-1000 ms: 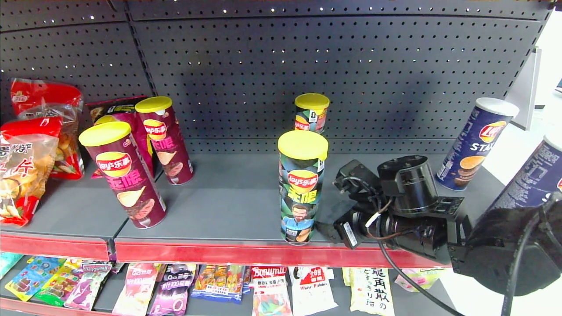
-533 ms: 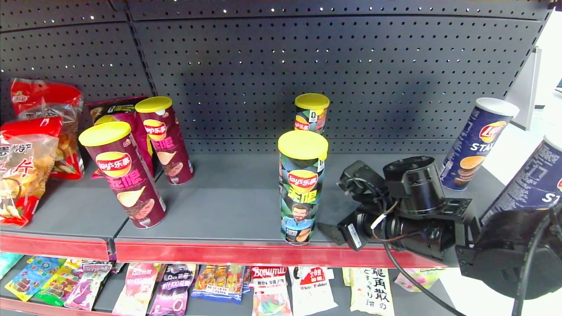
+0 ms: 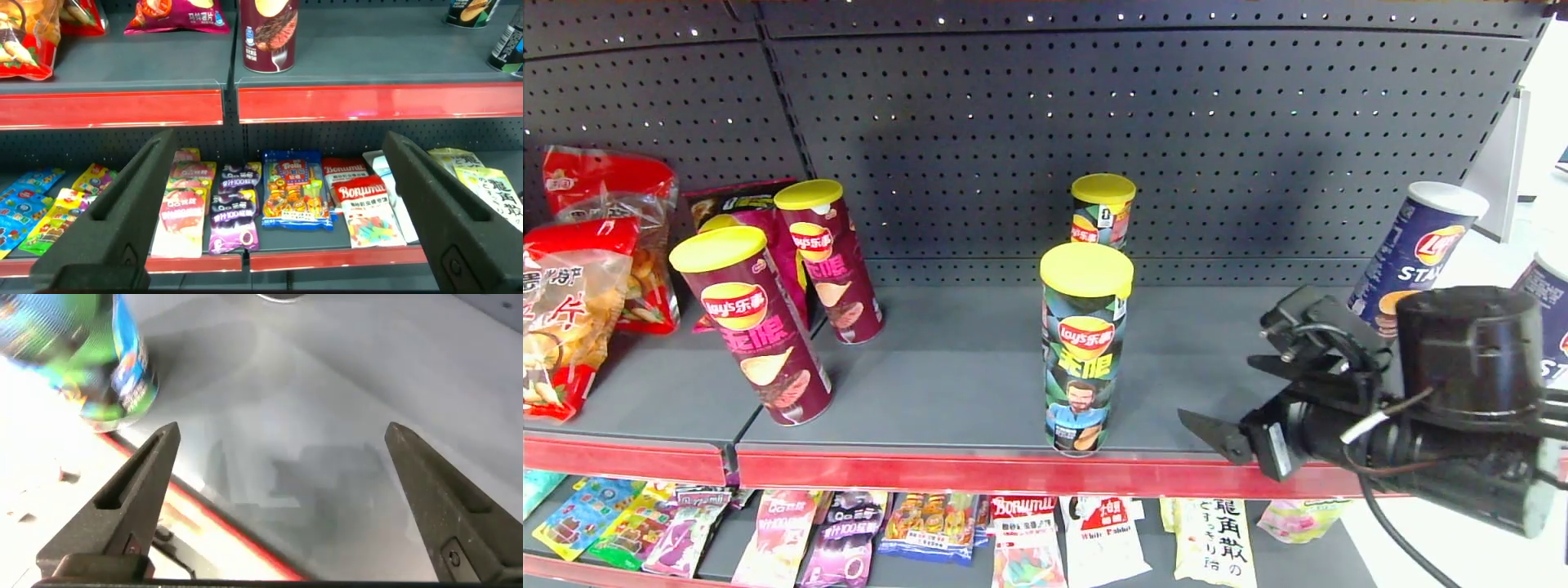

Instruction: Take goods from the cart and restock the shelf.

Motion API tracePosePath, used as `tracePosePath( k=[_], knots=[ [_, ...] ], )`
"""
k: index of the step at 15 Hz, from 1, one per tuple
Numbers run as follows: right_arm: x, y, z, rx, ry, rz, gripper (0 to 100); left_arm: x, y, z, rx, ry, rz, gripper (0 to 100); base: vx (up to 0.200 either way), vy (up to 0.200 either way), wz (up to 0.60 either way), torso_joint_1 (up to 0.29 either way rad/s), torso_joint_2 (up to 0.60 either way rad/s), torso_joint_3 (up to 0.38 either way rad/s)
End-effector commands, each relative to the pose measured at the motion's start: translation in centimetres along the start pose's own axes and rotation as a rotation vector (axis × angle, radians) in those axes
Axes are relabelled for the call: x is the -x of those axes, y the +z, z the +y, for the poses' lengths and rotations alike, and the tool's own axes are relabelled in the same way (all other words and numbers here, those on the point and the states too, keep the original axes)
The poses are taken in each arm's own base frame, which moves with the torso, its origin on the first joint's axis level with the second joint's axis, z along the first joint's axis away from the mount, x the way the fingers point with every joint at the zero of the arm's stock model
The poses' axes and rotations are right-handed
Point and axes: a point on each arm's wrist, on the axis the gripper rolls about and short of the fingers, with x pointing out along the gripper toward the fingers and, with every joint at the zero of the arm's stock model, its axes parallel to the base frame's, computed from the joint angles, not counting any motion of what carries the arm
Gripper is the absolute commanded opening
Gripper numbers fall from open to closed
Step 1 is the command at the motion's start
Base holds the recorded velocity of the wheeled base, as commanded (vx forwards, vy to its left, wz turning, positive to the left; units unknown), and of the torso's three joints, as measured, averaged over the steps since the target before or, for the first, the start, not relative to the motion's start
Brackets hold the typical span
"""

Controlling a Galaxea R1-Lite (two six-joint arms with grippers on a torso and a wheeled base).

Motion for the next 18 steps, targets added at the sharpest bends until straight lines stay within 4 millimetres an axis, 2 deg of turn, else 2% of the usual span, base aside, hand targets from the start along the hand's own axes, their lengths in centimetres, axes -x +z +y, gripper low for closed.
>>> tracePosePath(
  k=[1, 3, 7, 11, 14, 16, 18],
  knots=[
    [4.4, -1.2, -1.2, -0.036, -0.020, -0.068, 100, 0.0, 0.0, 0.0, 0.000, 0.001, 0.002, 100, 0.000, 0.000, 0.00, 0.000, 0.00, 0.000],
    [6.8, -2.0, -1.8, -0.049, 0.032, -0.128, 100, 0.0, 0.0, 0.0, 0.000, -0.001, 0.002, 100, 0.000, 0.000, 0.00, 0.000, 0.00, 0.000],
    [10.4, -6.5, -1.1, -0.042, 0.120, -0.146, 100, 0.0, 0.0, 0.0, 0.000, 0.001, 0.002, 100, 0.000, 0.000, 0.00, 0.000, 0.00, 0.000],
    [13.7, -10.6, -1.3, -0.095, 0.112, -0.162, 100, 0.0, 0.0, 0.0, 0.000, 0.001, 0.000, 100, 0.000, 0.000, 0.00, 0.000, 0.00, 0.000],
    [17.3, -13.5, -0.4, -0.149, -0.101, -0.199, 100, 0.0, 0.0, 0.0, 0.000, -0.001, 0.002, 100, 0.000, 0.000, 0.00, 0.000, 0.00, 0.000],
    [18.3, -14.7, 0.3, -0.193, -0.229, -0.239, 100, 0.0, 0.0, 0.0, 0.000, 0.001, 0.002, 100, 0.000, 0.000, 0.00, 0.000, 0.00, 0.000],
    [18.4, -17.0, 1.3, -0.218, -0.341, -0.289, 100, 0.0, 0.0, 0.0, 0.000, 0.001, 0.002, 100, 0.000, 0.000, 0.00, 0.000, 0.00, 0.000]
  ],
)
